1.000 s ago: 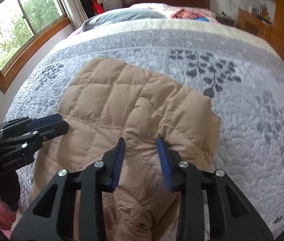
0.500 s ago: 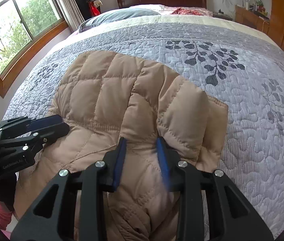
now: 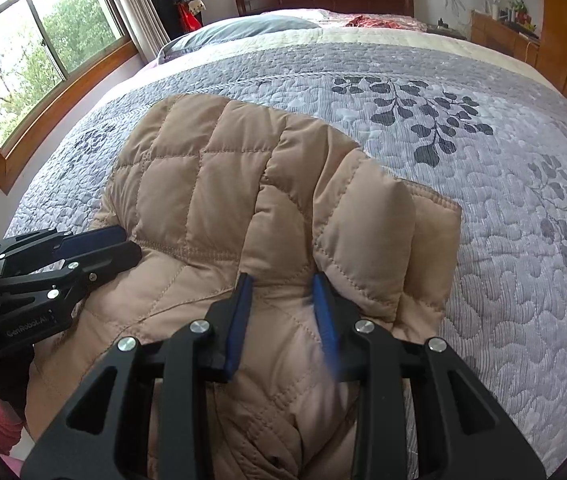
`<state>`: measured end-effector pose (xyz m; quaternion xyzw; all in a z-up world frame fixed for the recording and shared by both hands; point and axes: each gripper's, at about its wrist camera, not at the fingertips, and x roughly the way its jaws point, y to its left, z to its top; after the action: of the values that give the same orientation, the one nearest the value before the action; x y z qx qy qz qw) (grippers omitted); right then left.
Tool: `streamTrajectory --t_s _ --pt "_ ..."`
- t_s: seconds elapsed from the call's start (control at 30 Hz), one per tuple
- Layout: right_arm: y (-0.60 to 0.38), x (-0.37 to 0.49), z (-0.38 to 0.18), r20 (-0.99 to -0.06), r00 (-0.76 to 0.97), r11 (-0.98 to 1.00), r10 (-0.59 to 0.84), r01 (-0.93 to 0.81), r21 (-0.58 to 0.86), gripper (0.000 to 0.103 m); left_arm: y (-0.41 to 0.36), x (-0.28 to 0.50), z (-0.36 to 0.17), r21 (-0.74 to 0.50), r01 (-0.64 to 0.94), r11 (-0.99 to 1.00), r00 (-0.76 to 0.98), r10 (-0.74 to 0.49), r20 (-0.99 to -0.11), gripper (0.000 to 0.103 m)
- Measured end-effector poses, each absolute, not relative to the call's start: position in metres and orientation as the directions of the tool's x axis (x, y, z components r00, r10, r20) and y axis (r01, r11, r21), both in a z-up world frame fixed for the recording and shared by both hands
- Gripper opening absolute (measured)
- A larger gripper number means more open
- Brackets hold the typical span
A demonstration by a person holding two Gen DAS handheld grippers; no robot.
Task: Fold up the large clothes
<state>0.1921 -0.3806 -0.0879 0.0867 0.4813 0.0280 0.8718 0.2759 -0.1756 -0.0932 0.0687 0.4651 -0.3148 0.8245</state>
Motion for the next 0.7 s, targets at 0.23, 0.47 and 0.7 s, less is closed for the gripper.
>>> streamTrajectory --t_s 0.23,0.47,0.7 --pt "-0.381 0.192 -0.088 -0.832 0.538 0.983 0.134 0.035 0.18 0.031 -0.176 0.275 -0.094 -0.175 0.585 0.792 0.372 -0.455 -0.809 0.032" --pt "-0.38 0.192 -0.088 -0.833 0.539 0.983 0.127 0.042 0.177 0.031 -0.176 0.275 -0.094 -0.181 0.584 0.791 0.374 -0.46 -0.805 0.032" --pt "-0.379 0.186 -0.073 -0.824 0.55 0.979 0.137 0.053 0.199 0.033 -0.17 0.266 -0.082 -0.148 0.58 0.801 0.416 -0.448 -0.792 0.032"
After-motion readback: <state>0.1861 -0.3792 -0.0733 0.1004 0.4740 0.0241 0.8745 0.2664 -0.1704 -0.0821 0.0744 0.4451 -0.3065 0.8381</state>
